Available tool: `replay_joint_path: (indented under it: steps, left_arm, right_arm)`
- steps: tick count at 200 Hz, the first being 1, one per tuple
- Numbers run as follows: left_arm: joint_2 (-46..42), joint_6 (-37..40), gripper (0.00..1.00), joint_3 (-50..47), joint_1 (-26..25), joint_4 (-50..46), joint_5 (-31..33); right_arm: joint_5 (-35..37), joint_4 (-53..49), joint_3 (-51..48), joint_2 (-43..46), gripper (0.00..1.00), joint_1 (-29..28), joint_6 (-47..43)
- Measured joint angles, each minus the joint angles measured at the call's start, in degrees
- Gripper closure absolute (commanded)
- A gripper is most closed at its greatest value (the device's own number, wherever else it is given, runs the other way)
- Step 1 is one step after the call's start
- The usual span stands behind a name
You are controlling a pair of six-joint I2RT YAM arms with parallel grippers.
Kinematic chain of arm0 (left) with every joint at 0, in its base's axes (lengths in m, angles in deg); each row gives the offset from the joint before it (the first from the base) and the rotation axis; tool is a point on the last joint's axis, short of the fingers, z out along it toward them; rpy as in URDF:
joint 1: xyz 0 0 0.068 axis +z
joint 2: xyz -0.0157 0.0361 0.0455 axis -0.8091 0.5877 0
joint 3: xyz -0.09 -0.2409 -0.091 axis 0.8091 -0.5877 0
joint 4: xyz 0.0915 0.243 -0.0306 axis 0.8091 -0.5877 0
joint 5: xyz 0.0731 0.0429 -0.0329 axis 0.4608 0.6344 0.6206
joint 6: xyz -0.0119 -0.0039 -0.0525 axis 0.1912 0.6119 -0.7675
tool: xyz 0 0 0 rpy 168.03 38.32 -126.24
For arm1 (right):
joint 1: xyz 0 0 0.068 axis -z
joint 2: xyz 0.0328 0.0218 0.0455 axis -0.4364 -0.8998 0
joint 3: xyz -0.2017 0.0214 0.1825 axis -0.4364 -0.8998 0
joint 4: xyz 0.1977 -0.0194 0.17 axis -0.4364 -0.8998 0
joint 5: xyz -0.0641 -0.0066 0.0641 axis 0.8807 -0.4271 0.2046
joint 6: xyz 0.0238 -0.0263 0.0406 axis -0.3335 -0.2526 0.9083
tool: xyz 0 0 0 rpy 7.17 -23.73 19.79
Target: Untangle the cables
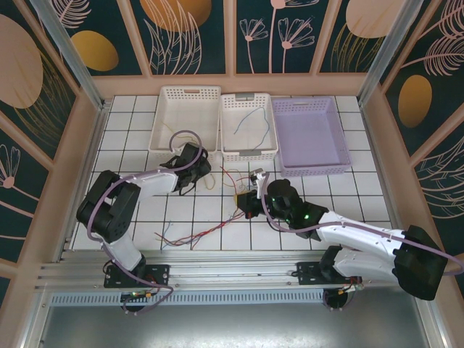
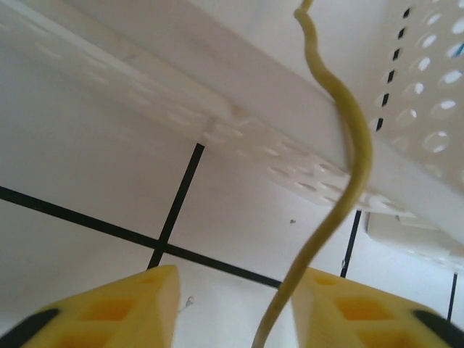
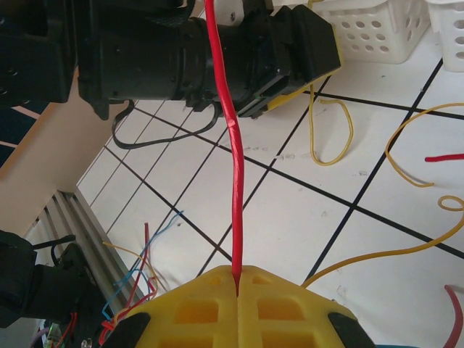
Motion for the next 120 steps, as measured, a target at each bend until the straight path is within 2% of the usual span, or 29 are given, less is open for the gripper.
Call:
replay_joint_path:
  steps: [29, 64, 88, 120]
  left_arm:
    - [0.5, 0.9, 0.81, 0.5, 0.0, 0.0, 0.2]
    - [0.5, 1.4, 0.88, 1.6, 0.0, -0.2, 0.2]
    - [0.7, 2.1, 1.0, 2.0, 0.0, -0.3, 0.2]
    - [0.7, 2.9, 1.0, 2.7, 0.0, -1.8, -0.1]
  right_arm:
    - [0.0, 0.0, 0.0, 0.0, 1.0, 0.0, -0.3]
    - [0.0, 0.0, 0.0, 0.0, 1.0, 0.0, -0.4]
    - [0.0, 0.0, 0.1, 0.0, 1.0, 0.0, -0.4]
    - [0.0, -0.5, 0.1, 0.4, 1.0, 0.0, -0.4]
